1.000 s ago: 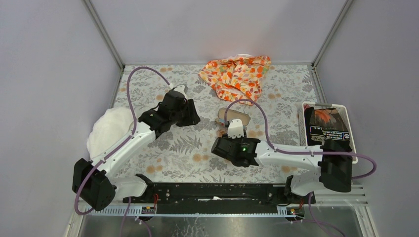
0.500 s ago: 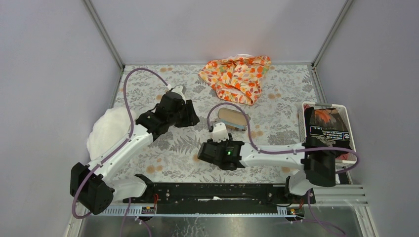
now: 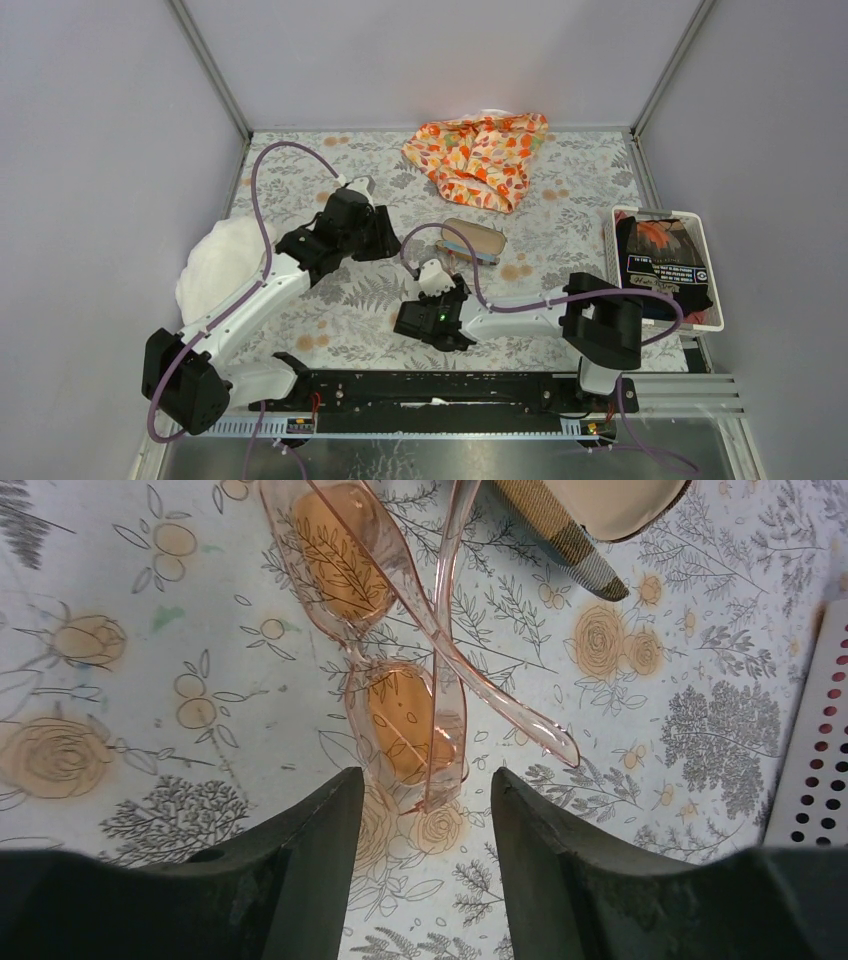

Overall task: Organize the sunglasses
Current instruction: Adjust the sunglasses at the center of the board.

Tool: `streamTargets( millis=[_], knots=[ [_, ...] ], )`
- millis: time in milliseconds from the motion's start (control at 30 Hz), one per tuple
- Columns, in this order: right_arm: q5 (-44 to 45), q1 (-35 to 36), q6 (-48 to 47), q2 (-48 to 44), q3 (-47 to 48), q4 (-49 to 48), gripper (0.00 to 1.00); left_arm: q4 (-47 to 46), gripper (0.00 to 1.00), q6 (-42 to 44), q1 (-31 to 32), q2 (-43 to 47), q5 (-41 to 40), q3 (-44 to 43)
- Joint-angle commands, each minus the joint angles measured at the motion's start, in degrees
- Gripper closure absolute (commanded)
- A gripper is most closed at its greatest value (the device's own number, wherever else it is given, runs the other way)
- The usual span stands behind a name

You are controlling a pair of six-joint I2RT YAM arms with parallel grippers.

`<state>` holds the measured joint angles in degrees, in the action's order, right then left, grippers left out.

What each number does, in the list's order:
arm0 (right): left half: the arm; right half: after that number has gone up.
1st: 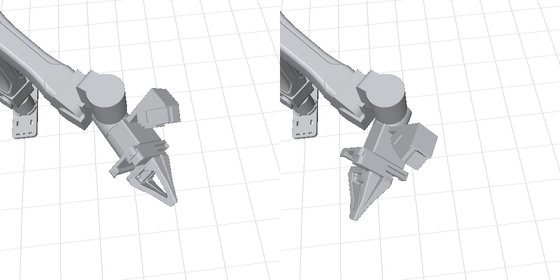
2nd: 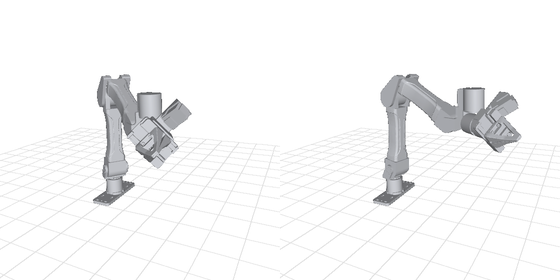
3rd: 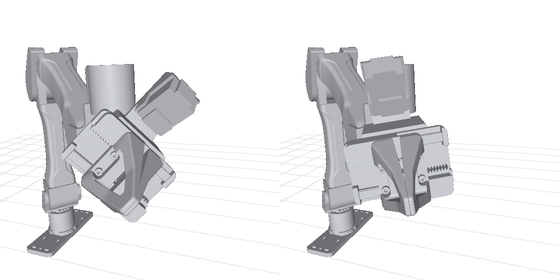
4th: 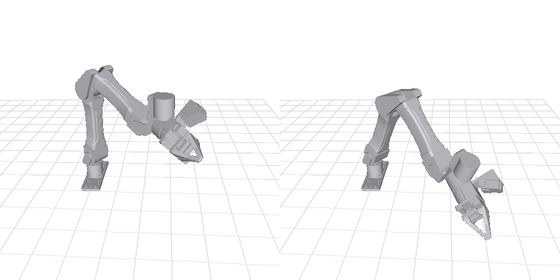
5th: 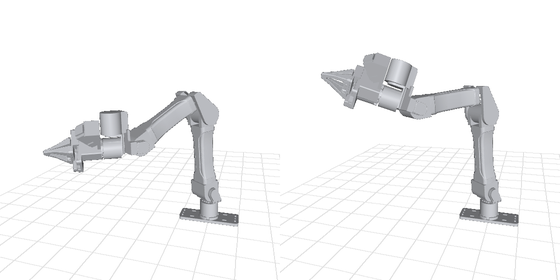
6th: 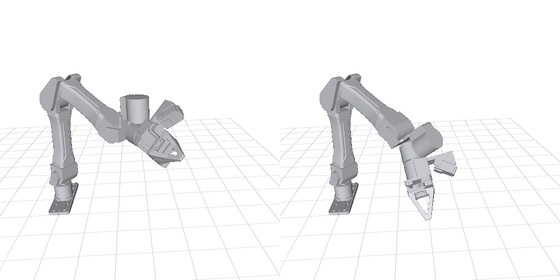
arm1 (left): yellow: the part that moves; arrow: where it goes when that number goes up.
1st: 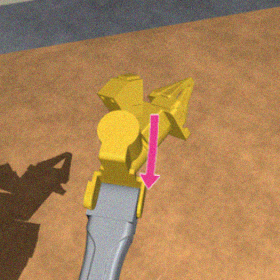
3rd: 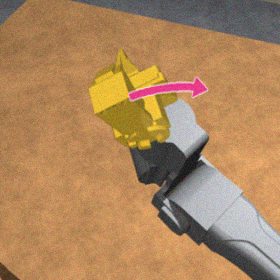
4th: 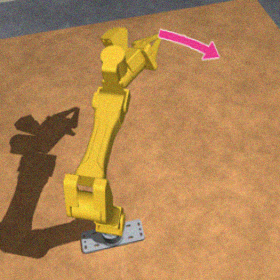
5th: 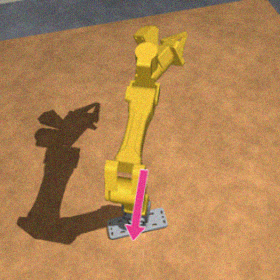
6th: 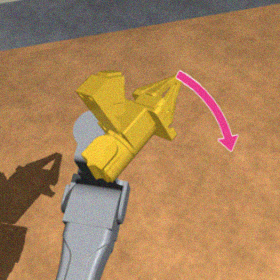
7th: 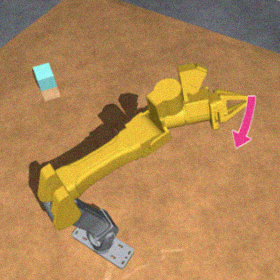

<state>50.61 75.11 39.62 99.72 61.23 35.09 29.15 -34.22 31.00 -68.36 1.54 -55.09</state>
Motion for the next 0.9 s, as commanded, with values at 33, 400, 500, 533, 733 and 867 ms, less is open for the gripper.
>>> streamTargets(
  millis=[33, 400, 500, 533, 733, 867],
  knots=[
    [6.7, -0.1, -1.6, 2.4, -1.4, -2.5, 0.44, -3.1, 0.46, -0.5, -0.6, 0.4, 1.0, 1.3],
    [11.2, -0.5, -2.9, 5.6, -4.2, -7.7, 0.51, -4.0, 0.46, -0.9, -0.9, -0.8, 2.1, 1.6],
    [13.1, -0.7, -2.8, 6.5, -4.8, -8.8, 0.54, -4.4, 0.46, -1.1, -0.9, -0.9, 2.5, 2.0],
    [13.7, -0.8, -2.8, 6.8, -4.9, -9.0, 0.56, -4.6, 0.46, -1.2, -0.9, -1.0, 2.6, 2.1],
    [13.9, -0.8, -3.0, 7.0, -5.0, -9.8, 0.78, -5.1, 0.46, -1.3, -0.9, -1.6, 3.2, 2.5],
    [12.0, -0.8, -3.2, 4.0, -5.7, -9.9, 0.99, -5.0, 0.46, -1.2, -0.9, -1.5, 3.1, 2.7]
  ],
)
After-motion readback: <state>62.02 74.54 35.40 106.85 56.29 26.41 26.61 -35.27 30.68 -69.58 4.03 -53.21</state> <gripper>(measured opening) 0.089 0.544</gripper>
